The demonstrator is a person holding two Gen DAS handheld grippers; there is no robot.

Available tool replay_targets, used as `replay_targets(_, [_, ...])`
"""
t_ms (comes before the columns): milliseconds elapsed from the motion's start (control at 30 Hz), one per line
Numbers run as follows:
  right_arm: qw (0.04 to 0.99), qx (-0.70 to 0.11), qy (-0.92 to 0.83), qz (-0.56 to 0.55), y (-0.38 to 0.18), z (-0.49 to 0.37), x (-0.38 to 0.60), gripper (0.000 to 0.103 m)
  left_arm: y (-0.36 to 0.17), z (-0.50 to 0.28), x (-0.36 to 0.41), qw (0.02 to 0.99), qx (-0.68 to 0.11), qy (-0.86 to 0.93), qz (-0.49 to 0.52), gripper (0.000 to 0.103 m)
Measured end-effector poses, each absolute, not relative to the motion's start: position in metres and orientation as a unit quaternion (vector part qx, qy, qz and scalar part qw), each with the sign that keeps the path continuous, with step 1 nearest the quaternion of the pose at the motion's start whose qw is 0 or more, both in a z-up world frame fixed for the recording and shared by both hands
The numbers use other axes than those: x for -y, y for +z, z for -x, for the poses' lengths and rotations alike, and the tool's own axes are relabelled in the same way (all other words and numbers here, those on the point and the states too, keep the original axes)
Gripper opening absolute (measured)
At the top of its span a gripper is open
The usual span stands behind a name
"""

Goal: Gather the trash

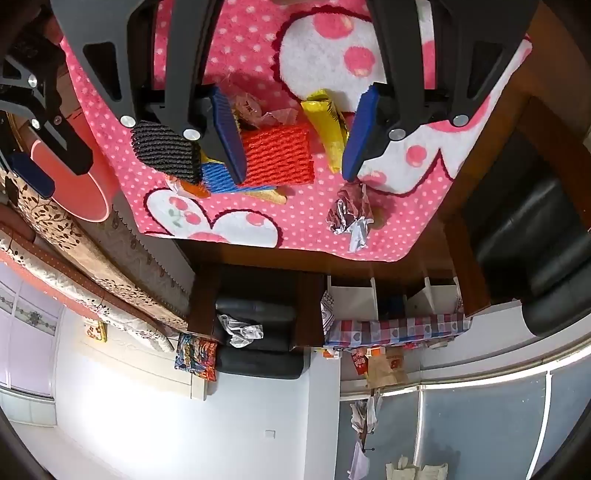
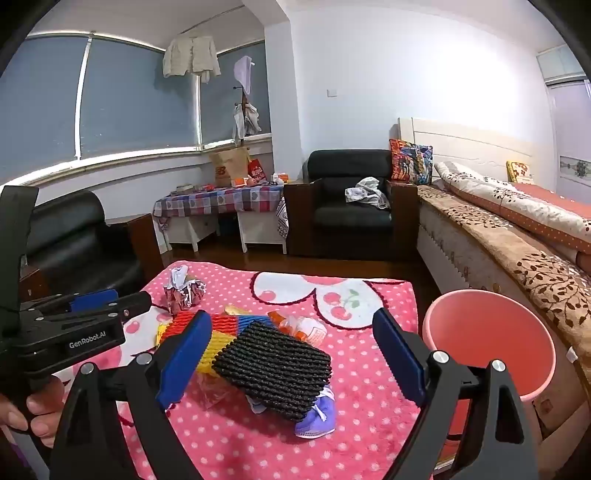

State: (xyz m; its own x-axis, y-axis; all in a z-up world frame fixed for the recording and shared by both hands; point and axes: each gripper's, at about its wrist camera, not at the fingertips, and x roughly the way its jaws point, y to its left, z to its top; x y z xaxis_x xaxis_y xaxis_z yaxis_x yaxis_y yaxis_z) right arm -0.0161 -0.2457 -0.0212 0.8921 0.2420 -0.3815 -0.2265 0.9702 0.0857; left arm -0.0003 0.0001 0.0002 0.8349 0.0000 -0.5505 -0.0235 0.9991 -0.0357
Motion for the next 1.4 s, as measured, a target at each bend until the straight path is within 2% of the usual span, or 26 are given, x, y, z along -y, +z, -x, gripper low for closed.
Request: replay_targets(1400, [0.976,-0.193,0.092,-0.035,-0.0246,0.0172,0.2548,0.087,-0.0068,-0.0023,0.0,0.956,-0.293,0.005,0.022,0.054])
